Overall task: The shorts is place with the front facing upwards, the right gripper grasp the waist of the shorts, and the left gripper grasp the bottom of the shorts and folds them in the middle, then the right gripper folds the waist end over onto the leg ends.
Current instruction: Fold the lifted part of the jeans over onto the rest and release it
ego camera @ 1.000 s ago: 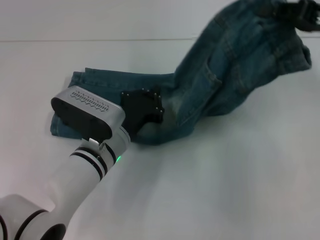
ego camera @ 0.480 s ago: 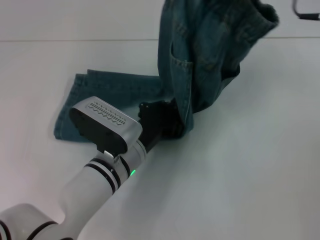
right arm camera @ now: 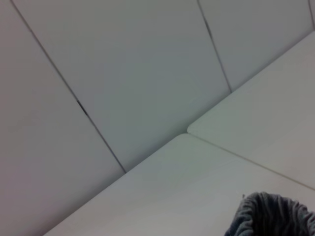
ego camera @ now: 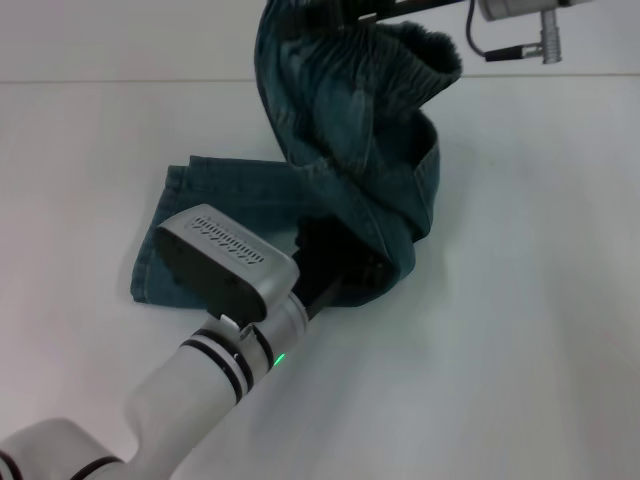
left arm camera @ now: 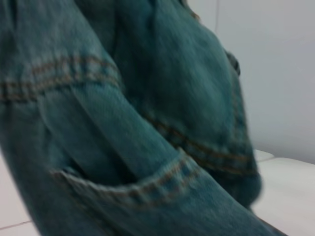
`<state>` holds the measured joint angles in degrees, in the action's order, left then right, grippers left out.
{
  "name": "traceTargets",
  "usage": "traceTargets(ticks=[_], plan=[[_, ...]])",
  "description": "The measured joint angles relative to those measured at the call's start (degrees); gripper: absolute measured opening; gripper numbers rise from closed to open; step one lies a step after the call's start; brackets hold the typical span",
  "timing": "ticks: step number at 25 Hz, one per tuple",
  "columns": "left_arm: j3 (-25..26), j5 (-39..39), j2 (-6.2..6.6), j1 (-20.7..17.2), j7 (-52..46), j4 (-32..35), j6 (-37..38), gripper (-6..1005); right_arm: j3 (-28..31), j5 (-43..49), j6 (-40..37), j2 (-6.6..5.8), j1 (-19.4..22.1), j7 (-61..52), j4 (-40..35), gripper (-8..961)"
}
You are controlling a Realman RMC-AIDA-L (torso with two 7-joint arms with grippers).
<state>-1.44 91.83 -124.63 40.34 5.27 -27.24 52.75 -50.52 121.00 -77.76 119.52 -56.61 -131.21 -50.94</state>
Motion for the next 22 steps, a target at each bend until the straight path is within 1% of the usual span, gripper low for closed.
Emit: traceTargets(ticks=[3, 4, 10, 17, 22], plan=[[1.0, 0.0, 0.00, -2.1, 0.0, 0.6, 1.6, 0, -0.6, -0.1, 0.6, 0.01, -0.6, 0.9, 2.0, 100], [1.0, 0.0, 0.00, -2.1, 0.0, 0.6, 1.6, 0, -0.7, -0.1, 0.7, 0.01, -0.8, 1.0, 2.3, 100], [2.4, 0.0, 0.00, -7.2, 1.7, 0.6, 7.3, 1, -1.2, 0.0, 0.8, -0.06, -0.8, 1.3, 2.6, 96], [7.8, -0.3, -0.01, -12.1, 6.3, 0.0, 9.2, 0, -0.8, -0.2, 0.7, -0.24, -0.5, 1.8, 2.5, 95], [12.2, -0.4, 0.00, -17.0, 9.2, 0.4, 14.3, 2, -1.1, -0.3, 0.5, -0.15, -0.5, 2.0, 2.5, 96]])
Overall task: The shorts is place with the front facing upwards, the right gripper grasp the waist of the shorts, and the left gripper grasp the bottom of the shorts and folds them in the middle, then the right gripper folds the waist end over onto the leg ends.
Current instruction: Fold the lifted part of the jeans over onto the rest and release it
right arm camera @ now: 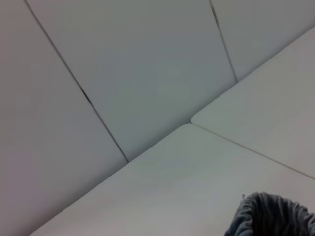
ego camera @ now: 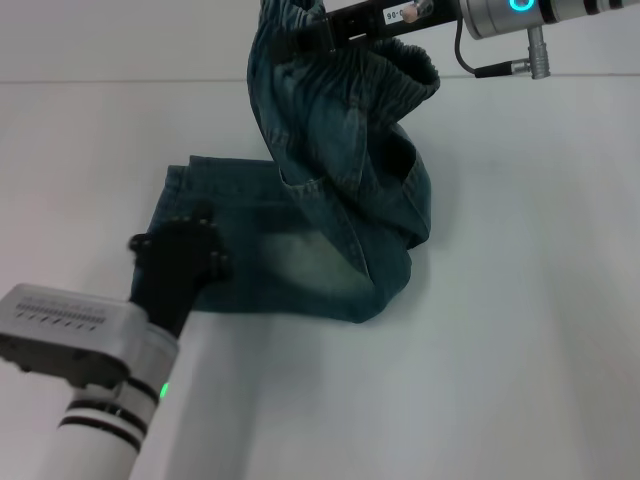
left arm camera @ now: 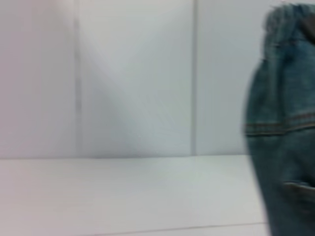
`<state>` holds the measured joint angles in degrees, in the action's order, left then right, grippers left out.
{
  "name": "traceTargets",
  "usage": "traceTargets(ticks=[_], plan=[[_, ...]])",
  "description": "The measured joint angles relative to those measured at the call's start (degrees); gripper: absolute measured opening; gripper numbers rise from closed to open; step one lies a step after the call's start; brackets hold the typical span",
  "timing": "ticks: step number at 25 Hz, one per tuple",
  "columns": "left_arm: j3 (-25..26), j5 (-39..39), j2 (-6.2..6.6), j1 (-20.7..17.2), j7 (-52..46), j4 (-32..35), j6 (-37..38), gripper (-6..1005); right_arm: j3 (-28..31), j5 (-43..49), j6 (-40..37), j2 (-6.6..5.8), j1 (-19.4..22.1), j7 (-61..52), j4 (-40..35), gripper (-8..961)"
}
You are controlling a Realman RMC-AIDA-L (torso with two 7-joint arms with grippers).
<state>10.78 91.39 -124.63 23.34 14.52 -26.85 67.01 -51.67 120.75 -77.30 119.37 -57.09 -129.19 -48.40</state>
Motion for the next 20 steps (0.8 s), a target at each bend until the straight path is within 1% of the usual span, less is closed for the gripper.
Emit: traceTargets(ticks=[2, 5, 7, 10, 14, 18, 20], plan=[[1.2, -0.1, 0.00, -1.2, 1.4, 0.2, 1.0, 4, -0.1, 0.0, 0.0, 0.06, 0.0, 0.2, 0.1, 96], [5.0, -0.2, 0.00, -3.7, 3.9, 0.4, 2.6, 7, -0.8, 0.0, 0.0, 0.17, -0.4, 0.7, 1.1, 98], [7.5, -0.2, 0.00, -5.1, 4.7, 0.4, 3.7, 10, -2.2, 0.0, 0.0, 0.17, -1.1, 1.6, 2.5, 103], [10.0, -0.2, 0.00, -6.1, 4.8, 0.6, 4.7, 13, -4.7, -0.1, 0.5, 0.28, -2.7, 5.0, 5.6, 109], [11.0, -0.2, 0.00, -6.5, 4.8, 0.6, 5.0, 17, -8.9, -0.2, 2.0, 0.78, -6.0, 10.5, 11.0, 118], [11.0, -0.2, 0.00, -6.5, 4.8, 0.4, 6.0, 21, -13.1, -0.5, 6.3, 1.21, -7.2, 10.3, 12.6, 127], [11.0, -0.2, 0.00, -6.8, 4.8, 0.3, 7.4, 24, -14.0, -1.2, 7.5, 1.25, -7.0, 10.3, 12.6, 209]])
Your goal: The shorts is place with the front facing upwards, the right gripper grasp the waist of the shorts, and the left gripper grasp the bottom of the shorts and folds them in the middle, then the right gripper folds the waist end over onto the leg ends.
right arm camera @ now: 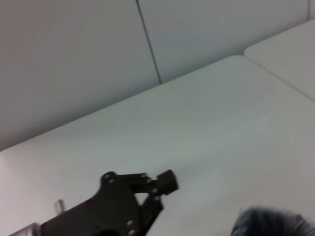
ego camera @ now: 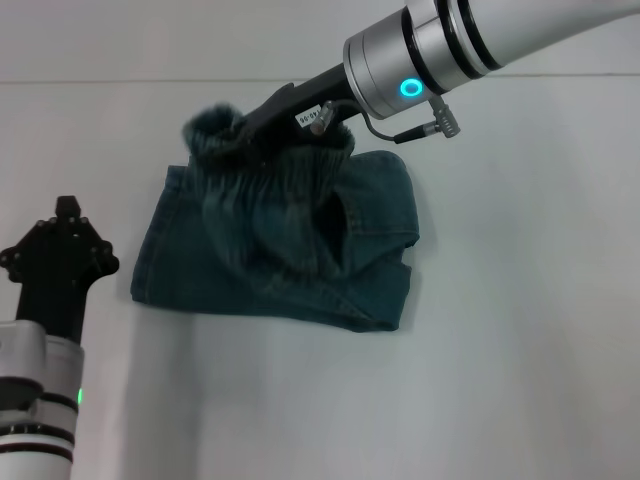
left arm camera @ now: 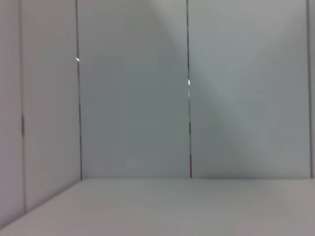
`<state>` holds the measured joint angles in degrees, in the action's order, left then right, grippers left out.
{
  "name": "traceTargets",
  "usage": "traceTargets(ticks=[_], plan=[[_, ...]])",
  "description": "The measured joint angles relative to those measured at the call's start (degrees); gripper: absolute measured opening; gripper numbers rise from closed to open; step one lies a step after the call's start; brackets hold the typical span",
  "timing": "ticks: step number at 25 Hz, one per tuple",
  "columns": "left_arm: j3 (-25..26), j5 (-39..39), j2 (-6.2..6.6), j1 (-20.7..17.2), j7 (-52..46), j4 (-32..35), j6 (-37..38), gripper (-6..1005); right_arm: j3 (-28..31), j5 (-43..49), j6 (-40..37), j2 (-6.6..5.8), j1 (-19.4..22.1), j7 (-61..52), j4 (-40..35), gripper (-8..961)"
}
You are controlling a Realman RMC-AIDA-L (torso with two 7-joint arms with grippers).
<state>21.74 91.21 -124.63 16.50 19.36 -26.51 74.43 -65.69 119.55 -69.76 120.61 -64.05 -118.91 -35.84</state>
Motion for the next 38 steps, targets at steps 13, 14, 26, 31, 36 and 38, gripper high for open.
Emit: traceTargets(ticks=[13, 14, 26, 31, 36, 38], plan=[[0.5, 0.5, 0.07, 0.0, -0.1, 0.5, 7.4, 37, -0.6, -11.2, 0.3, -0.45, 9.7, 4.5, -8.6, 557], [0.0, 0.9, 0.10, 0.2, -0.2, 0.2, 8.5, 39, -0.4, -14.8, 1.0, -0.49, 12.8, 6.7, -10.1, 580], [-11.4, 13.4, 0.93, 7.5, -4.5, -1.5, 7.4, 51, 2.7, -44.0, 0.7, -0.98, 39.0, 35.4, -9.9, 748], [-16.1, 25.1, 5.60, 10.2, -30.5, 5.2, 7.0, 57, 5.1, -37.5, -11.8, -2.24, 44.1, 39.8, -10.9, 754], [-19.5, 33.7, 6.35, 11.4, -61.8, 19.8, 11.1, 95, 8.0, -28.4, -16.4, -1.48, 46.8, 37.0, -16.9, 788], [-21.3, 34.5, 5.63, 10.9, -67.0, 25.8, 13.7, 129, 8.1, -26.4, -16.3, -1.11, 47.0, 36.4, -18.1, 808]])
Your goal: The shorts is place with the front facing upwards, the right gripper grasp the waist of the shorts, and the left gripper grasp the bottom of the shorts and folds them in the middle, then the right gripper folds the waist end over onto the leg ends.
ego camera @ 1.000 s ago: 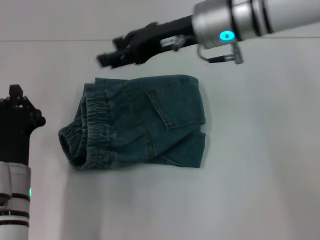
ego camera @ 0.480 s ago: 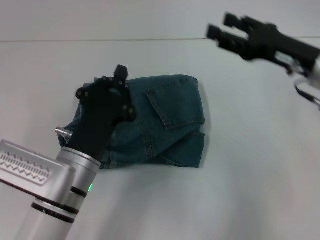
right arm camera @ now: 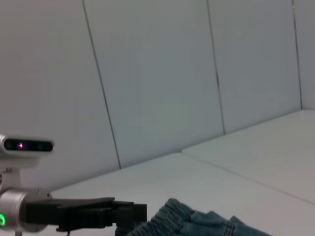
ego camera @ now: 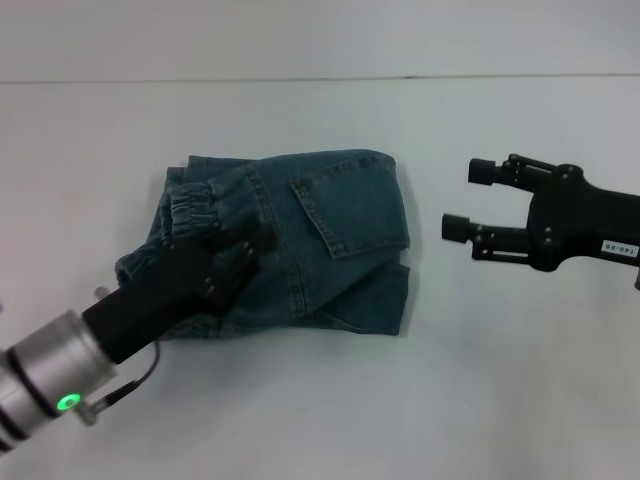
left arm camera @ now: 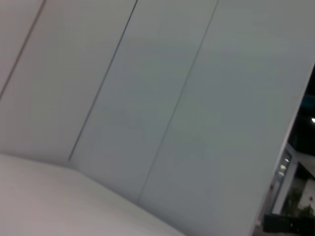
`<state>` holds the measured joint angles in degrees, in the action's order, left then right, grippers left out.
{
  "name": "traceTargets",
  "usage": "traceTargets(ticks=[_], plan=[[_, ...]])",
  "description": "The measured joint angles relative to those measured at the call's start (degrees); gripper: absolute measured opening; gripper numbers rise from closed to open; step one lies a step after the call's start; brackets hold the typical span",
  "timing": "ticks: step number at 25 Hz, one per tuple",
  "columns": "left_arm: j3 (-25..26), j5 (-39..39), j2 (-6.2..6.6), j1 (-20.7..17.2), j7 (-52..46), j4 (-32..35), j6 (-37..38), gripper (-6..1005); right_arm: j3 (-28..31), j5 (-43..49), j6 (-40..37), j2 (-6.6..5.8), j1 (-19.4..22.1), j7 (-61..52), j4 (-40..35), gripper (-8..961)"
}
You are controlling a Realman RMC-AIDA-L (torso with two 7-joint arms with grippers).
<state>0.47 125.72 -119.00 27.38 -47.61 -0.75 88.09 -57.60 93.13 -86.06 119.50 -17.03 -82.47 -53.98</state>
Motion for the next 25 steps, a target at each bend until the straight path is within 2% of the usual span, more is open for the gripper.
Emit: traceTargets(ticks=[2, 4, 6, 11, 23, 25], plan=[[-2.7, 0.2, -1.55, -0.3, -4.7, 7.8, 1.9, 164, -0.3, 1.2, 0.2, 0.09, -0.2, -0.3, -0.4, 829], [-6.6, 0.3, -4.05, -0.7, -9.5, 17.4, 2.7, 198, -0.6, 1.5, 0.5, 0.11, -0.5, -0.3, -0.4, 849], [-10.2, 0.2, -5.59, -1.2, -12.2, 24.0, 2.9, 233, -1.1, 1.9, 0.9, 0.21, -0.8, -0.5, -0.4, 870], [-11.3, -2.6, -5.63, -3.0, -10.4, 28.7, 6.9, 416, -2.3, 2.1, 1.8, 0.34, -1.6, -0.7, 0.2, 944], [-11.5, -4.4, -5.64, -4.8, -6.1, 30.7, 8.2, 915, -5.6, 2.2, 3.6, 0.38, -2.1, -0.9, 0.3, 944], [-11.7, -4.4, -5.68, -4.9, -6.1, 30.7, 8.2, 940, -5.9, 2.8, 3.8, 0.36, -2.1, -1.4, 0.1, 944]])
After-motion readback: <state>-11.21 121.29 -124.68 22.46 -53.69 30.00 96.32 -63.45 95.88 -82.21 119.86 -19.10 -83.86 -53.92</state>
